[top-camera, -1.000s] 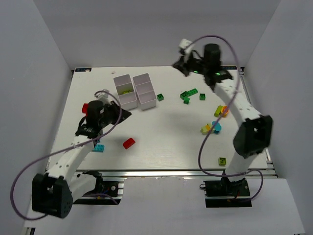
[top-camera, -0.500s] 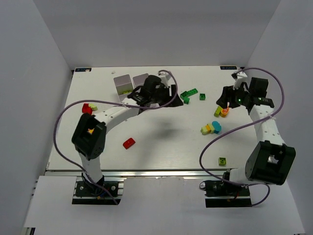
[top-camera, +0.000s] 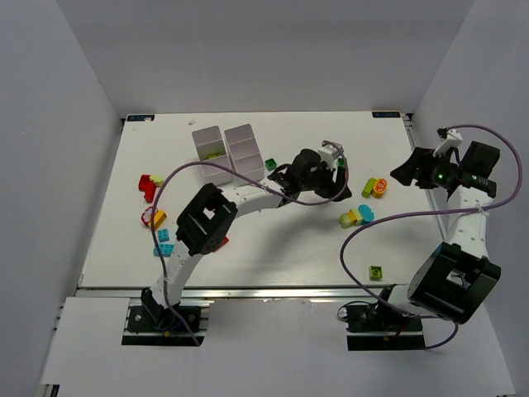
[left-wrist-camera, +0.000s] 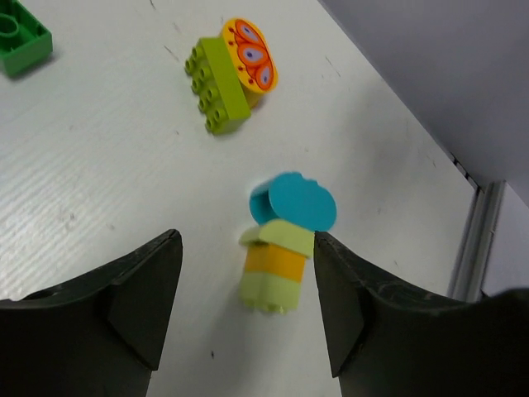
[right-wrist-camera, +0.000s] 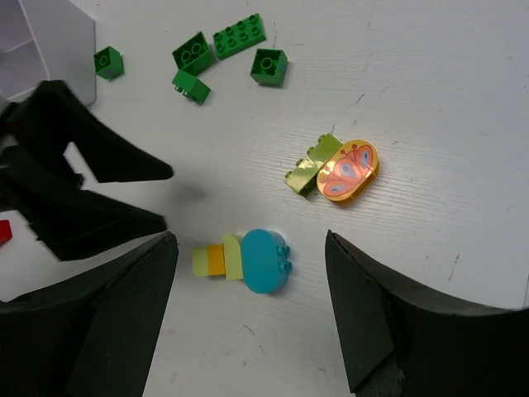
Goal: Sort the legos into containers by color
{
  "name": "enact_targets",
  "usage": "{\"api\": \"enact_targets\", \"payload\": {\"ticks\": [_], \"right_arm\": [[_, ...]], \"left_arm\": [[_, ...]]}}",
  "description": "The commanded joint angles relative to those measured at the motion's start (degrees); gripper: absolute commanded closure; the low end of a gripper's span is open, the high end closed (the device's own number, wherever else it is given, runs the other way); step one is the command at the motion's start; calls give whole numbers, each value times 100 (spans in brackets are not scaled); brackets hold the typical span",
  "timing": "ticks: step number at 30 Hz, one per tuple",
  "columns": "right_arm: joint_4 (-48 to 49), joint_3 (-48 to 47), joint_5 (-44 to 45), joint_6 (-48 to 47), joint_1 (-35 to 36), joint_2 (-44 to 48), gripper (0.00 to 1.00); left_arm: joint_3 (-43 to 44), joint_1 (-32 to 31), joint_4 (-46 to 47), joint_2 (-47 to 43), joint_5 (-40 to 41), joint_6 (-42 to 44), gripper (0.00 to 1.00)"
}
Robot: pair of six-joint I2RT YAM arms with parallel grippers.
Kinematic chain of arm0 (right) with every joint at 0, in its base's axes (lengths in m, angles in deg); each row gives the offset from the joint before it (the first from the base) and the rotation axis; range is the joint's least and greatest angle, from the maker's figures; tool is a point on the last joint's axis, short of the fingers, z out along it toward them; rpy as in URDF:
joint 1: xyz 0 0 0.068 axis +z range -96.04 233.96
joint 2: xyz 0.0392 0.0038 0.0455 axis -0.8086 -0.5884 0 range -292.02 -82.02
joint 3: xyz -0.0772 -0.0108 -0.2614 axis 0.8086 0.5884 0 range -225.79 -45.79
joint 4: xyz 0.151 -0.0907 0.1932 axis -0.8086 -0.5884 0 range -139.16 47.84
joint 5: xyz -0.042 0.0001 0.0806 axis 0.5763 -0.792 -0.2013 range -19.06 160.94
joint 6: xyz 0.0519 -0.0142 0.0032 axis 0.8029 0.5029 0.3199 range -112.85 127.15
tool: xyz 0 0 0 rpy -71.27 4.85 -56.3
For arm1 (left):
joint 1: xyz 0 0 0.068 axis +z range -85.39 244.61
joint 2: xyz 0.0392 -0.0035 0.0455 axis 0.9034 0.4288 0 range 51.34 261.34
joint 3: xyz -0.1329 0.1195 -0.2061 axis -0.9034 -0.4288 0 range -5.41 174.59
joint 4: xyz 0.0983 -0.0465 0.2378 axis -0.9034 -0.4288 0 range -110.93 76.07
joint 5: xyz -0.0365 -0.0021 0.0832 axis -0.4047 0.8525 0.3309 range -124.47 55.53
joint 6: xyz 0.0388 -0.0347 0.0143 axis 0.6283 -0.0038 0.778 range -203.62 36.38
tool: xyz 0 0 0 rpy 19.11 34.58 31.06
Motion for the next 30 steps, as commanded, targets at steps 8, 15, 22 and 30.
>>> {"api": "enact_targets", "payload": {"ticks": [8,15,22,30], "right_arm": [[-82,78,-530,-376,-136,35,24],[-108,202,-416,-481,-136,-88,24],[-46,246,-443,-455,-136,-97,24],[-64,150,-504,-455,-144,-220,24]], "left_arm": [[1538,-286,823,1195,615,201,24],[2445,-576,514,1872,1054,596,22],[2480,-805,102,2101,2099,1221,20],[3235,-910,137,2724,2610,1423,18]]}}
